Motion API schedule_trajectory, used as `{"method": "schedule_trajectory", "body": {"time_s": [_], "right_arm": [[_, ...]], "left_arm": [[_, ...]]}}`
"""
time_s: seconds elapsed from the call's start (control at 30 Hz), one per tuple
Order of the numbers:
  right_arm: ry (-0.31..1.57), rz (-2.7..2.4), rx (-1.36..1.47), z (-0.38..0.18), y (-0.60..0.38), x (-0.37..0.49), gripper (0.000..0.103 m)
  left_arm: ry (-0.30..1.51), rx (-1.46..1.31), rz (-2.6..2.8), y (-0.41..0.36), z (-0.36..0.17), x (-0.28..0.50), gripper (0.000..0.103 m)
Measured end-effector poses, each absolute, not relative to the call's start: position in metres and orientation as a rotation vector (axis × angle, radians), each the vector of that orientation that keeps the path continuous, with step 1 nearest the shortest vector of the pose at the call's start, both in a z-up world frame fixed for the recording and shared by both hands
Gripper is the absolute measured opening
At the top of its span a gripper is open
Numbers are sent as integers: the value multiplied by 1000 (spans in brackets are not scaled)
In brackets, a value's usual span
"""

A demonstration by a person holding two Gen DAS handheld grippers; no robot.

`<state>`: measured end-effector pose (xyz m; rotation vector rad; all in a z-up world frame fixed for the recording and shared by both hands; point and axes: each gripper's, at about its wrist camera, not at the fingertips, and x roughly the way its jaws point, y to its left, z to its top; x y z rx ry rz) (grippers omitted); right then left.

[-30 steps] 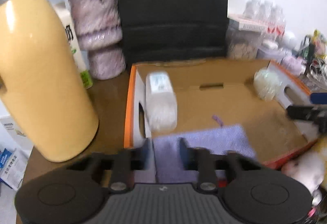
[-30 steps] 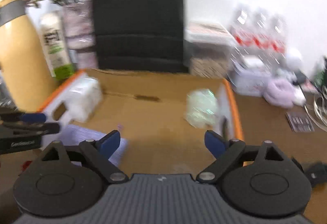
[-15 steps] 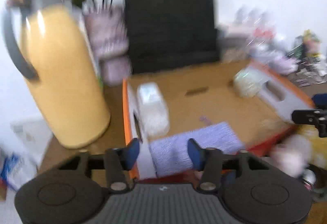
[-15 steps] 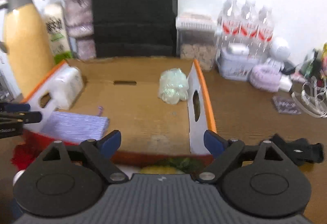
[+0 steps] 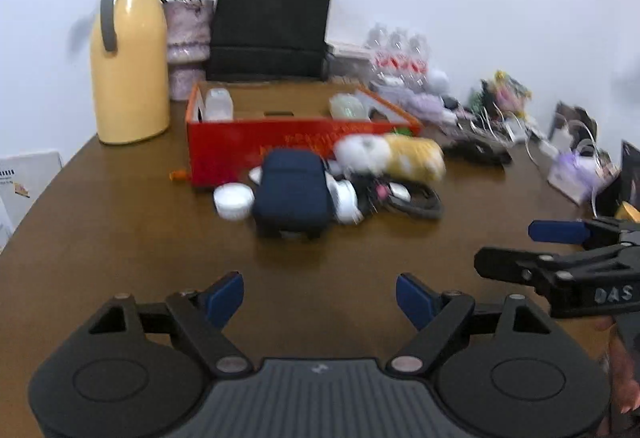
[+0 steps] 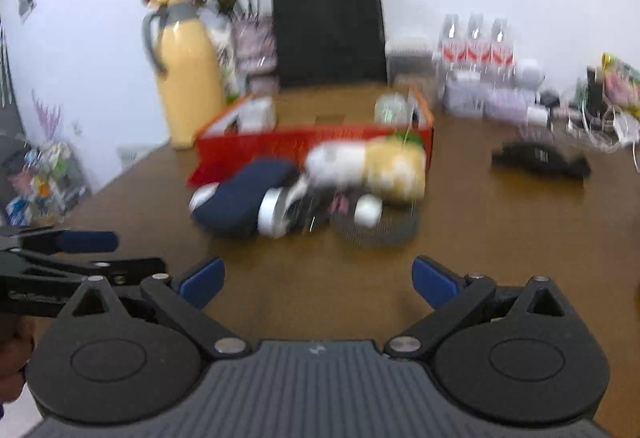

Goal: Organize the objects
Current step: 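Grasp the navy case with the left tool while the right tool grasps the plush toy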

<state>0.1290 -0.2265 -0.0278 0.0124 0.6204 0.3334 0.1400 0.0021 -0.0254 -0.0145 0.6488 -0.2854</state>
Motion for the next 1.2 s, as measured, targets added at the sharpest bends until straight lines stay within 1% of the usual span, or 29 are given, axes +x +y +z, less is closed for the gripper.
{"method": "schedule_trajectory", "body": {"time_s": [0.1,0.17,0.23,0.3,0.47,0.6,0.67,0.73,0.77,0.8,0.83,0.87,0.9,0.93,1.0,1.03,1.1,1.2], "right_arm": [[641,382,-14,-13,-236,106,102],[612,370,-45,-1,-240,94,102],[575,367,-59,4,-243,93,102],[564,335,-72,-2,-240,108,102],[531,237,-78,-26,-237,179,100],[535,224,-73,-40,-238,242,100],[553,218,-78,-47,-236,267,97],[570,216,-84,-53,-234,286,96],[578,214,-83,-56,-233,295,92],[591,210,-78,-58,-234,304,85],[606,218,-69,-61,-235,312,69],[622,224,-60,-62,-235,319,59],[643,219,-51,-64,-236,326,55],[652,226,-38,-65,-237,329,52],[654,238,-34,-63,-236,329,49],[641,235,-42,-63,-234,325,48],[606,214,-67,-59,-229,313,47],[533,188,-81,-43,-227,288,47]], "left_arm": [[625,14,-292,-1,-14,118,83],[603,9,-324,-2,-8,107,85],[575,1,-350,-3,-9,108,91],[565,13,-310,-10,-16,121,90],[501,36,-261,-13,-34,188,89],[559,1,-242,-11,-37,259,88],[616,-7,-241,-12,-43,291,87],[664,-2,-221,-16,-50,311,82],[676,-6,-228,-18,-53,319,82],[686,-10,-244,-19,-56,323,80],[699,-5,-248,-21,-58,327,80],[707,7,-252,-24,-59,329,80],[718,30,-257,-29,-61,332,79],[733,48,-257,-31,-64,334,74],[755,40,-265,-34,-68,338,69],[749,40,-257,-34,-68,337,63],[730,57,-251,-36,-62,330,61],[671,39,-255,-30,-41,305,60]]}}
